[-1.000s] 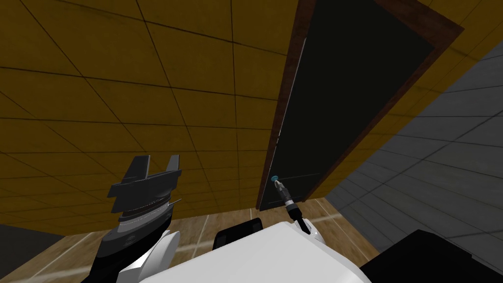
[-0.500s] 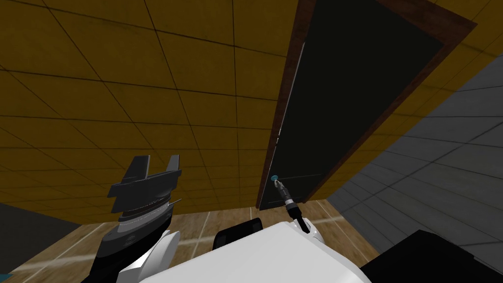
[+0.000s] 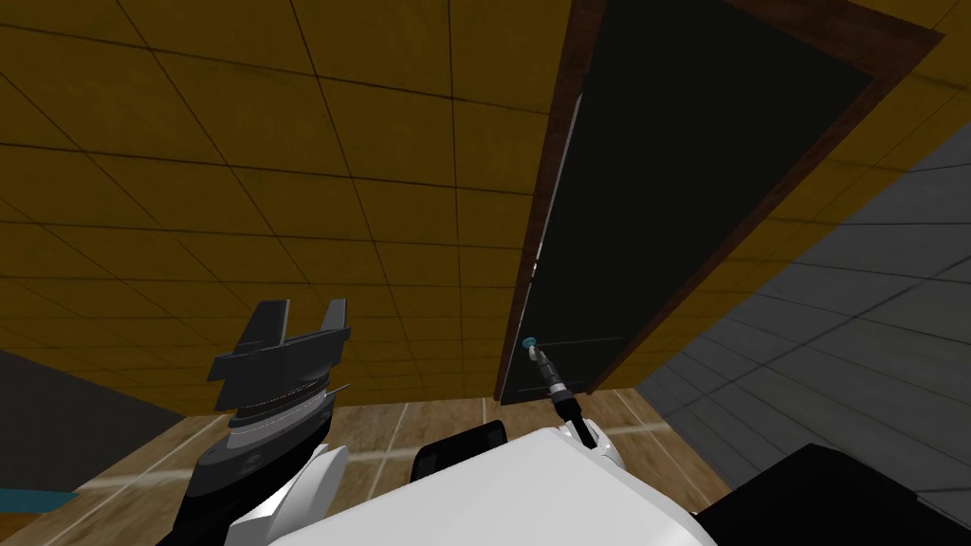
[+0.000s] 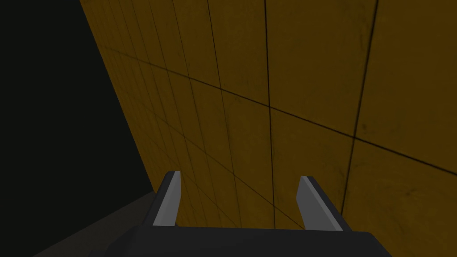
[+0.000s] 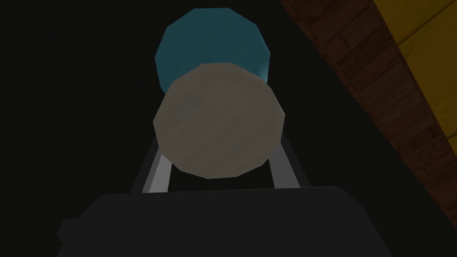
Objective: Pull the door open
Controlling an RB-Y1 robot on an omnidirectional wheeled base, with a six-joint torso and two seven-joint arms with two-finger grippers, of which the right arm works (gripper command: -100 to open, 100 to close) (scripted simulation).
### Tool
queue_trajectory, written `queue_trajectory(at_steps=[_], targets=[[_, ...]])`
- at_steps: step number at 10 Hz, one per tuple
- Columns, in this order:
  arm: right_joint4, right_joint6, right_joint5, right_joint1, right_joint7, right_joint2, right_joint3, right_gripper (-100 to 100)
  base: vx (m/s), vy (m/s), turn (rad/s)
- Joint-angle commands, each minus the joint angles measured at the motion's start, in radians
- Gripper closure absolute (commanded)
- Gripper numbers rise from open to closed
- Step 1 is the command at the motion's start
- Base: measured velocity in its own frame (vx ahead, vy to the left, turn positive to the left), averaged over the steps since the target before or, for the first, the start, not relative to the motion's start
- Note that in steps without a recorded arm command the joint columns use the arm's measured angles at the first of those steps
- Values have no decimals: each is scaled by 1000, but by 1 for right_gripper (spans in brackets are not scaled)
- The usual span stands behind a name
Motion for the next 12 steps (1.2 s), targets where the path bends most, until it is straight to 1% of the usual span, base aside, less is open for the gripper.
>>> queue_trajectory(at_steps=[1, 2, 3, 4, 5, 6, 7, 8, 9, 10, 11, 12], targets=[[6, 1, -20, -4, -50, 5, 17, 100, -49, -34, 96], [6, 1, -20, -4, -66, 5, 17, 100, -39, -21, 32], [7, 3, -36, -7, -100, 4, 23, 100, -40, -10, 33], [7, 3, -36, -7, -105, 4, 23, 100, -30, -11, 30], [8, 6, -51, -10, -143, 3, 29, 100, -34, -16, 71], [9, 8, -66, -13, -169, 2, 35, 100, -49, -26, 105], [9, 8, -66, -13, -185, 2, 35, 100, -38, -26, 32], [10, 10, -83, -16, -220, 1, 42, 100, -35, -18, 48], [10, 10, -83, -16, -226, 1, 42, 100, -22, -14, 24], [12, 13, -99, -19, -264, 0, 49, 100, -29, -20, 44], [12, 13, -99, -19, -267, 0, 49, 100, -27, -13, 36], [13, 15, -116, -22, -307, -1, 55, 100, -39, -10, 55]])
